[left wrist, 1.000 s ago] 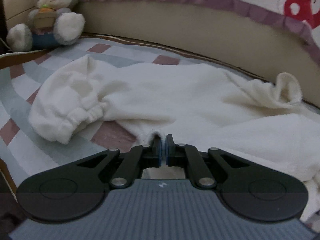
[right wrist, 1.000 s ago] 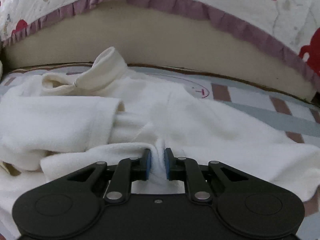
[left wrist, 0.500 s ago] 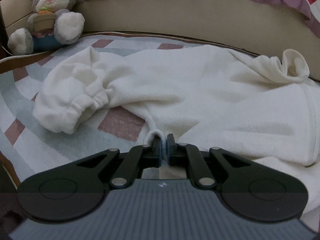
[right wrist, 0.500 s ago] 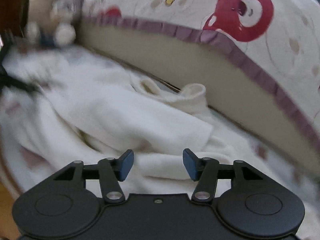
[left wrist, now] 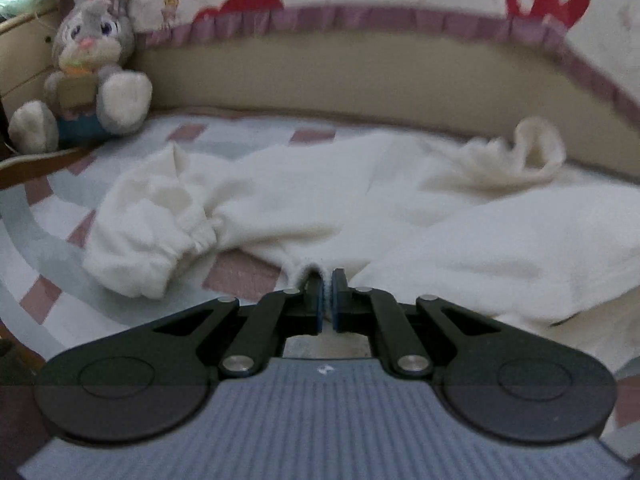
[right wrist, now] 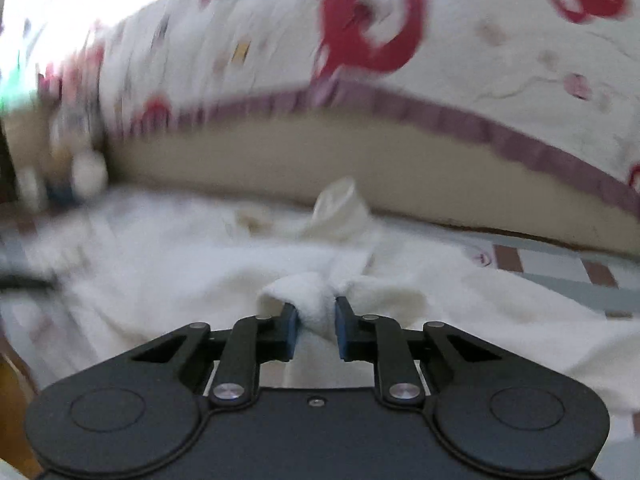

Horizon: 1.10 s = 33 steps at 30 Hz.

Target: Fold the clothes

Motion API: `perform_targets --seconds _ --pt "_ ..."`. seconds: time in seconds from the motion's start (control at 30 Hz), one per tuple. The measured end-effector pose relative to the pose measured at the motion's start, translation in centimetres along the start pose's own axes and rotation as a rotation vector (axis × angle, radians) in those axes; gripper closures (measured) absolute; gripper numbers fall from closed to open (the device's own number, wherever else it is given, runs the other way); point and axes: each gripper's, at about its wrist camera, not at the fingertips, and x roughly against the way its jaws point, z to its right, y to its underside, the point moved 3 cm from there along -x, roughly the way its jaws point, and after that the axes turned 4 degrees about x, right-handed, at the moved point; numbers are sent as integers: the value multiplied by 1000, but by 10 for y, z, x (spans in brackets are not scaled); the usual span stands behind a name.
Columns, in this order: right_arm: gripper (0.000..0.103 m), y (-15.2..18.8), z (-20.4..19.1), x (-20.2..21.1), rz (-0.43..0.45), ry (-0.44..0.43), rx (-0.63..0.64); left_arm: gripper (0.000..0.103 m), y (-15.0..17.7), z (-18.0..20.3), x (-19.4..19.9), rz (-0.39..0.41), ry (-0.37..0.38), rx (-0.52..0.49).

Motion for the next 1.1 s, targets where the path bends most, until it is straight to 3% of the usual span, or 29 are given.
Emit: perform_targets --seconds 0.1,0.2,0.33,0.5,0.57,0.67,0.77,0.87,0.97,1.1 --pt "82 -9 33 51 60 -24 -119 99 -6 -4 37 28 77 55" --pt "83 -5 56 95 91 0 -159 99 -6 -2 76 41 189 84" --pt "83 18 78 112 -47 78 -163 99 5 17 108 -42 277 53" --pt "83 72 87 110 -298 118 -231 98 42 31 120 -161 251 -58" --pt "80 88 90 110 -364 186 -200 98 47 30 118 -166 232 -71" --pt "74 105 95 109 -436 277 -181 98 33 28 111 -97 217 -21" --pt "72 105 89 113 -406 210 -164 98 17 32 106 -61 278 67" --pt "58 99 71 111 -356 62 -132 98 10 36 94 -50 288 107" --pt "46 97 38 101 -371 -15 25 98 9 39 69 -62 280 120" --pt "42 91 -12 73 -455 -67 181 98 1 46 22 -120 272 115"
